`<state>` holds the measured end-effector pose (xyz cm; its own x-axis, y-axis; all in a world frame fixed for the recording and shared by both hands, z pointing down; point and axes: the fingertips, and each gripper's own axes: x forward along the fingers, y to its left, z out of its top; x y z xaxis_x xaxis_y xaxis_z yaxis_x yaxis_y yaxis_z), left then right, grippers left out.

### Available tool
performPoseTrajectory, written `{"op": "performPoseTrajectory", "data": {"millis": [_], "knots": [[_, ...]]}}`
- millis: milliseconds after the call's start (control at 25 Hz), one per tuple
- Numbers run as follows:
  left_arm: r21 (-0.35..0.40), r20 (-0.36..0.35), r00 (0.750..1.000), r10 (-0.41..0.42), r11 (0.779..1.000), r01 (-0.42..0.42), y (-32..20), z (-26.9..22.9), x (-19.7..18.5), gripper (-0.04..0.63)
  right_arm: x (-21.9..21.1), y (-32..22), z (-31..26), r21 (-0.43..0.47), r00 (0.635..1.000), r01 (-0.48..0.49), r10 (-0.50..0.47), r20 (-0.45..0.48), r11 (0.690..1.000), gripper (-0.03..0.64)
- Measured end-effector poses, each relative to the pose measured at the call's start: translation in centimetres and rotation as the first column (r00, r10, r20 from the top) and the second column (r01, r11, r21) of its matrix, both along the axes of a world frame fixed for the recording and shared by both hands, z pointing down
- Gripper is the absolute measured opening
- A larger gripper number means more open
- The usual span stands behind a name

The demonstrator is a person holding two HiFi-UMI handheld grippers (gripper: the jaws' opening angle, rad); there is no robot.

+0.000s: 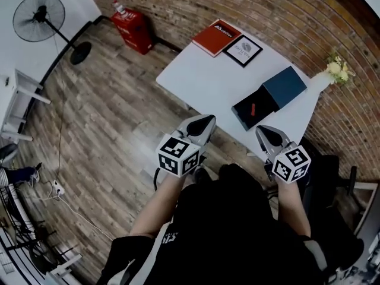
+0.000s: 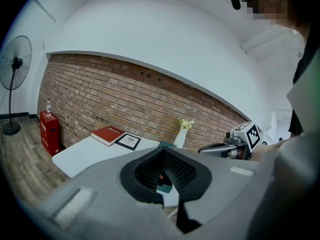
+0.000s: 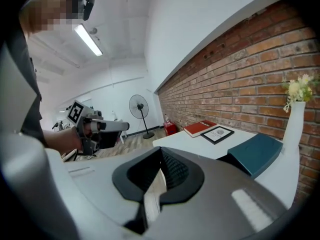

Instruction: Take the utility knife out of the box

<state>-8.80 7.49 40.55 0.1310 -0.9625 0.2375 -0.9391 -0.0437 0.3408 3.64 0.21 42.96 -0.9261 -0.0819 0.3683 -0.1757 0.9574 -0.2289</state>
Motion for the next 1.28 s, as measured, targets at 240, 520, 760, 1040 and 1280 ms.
{"op": "performPoseTrajectory", "data": {"millis": [240,520,760,1040,1280], "knots": [[-0.026,-0.01,0.996,0.089,0.996,-0.089,-6.8,1.2,-1.4,0.006,-1.2,-5.3,2.5,-0.054,0.996,-0.086,0.084,-0.028,0.995,0.002],[-0.117,0.044,0.972,0.231,0.967,-0.225,-15.3,2.4,-2.6,0.006,-4.0,-12.6,5.0,-0.13,0.986,-0.169,0.168,-0.017,0.977,0.002],[-0.175,0.009,0.952,0.305,0.938,-0.299,-21.3,4.8,-3.6,0.006,-4.9,-16.3,6.5,-0.118,0.984,-0.178,0.174,-0.039,0.977,0.002],[-0.24,-0.039,0.869,0.494,0.839,-0.488,-24.6,8.9,-2.4,0.006,-2.7,-16.3,11.3,-0.128,0.914,-0.39,0.367,-0.175,0.912,0.02],[-0.226,-0.053,0.742,0.668,0.716,-0.661,-26.8,10.6,-2.8,0.006,-3.6,-15.8,14.0,-0.068,0.812,-0.537,0.493,-0.313,0.841,0.046]]}}
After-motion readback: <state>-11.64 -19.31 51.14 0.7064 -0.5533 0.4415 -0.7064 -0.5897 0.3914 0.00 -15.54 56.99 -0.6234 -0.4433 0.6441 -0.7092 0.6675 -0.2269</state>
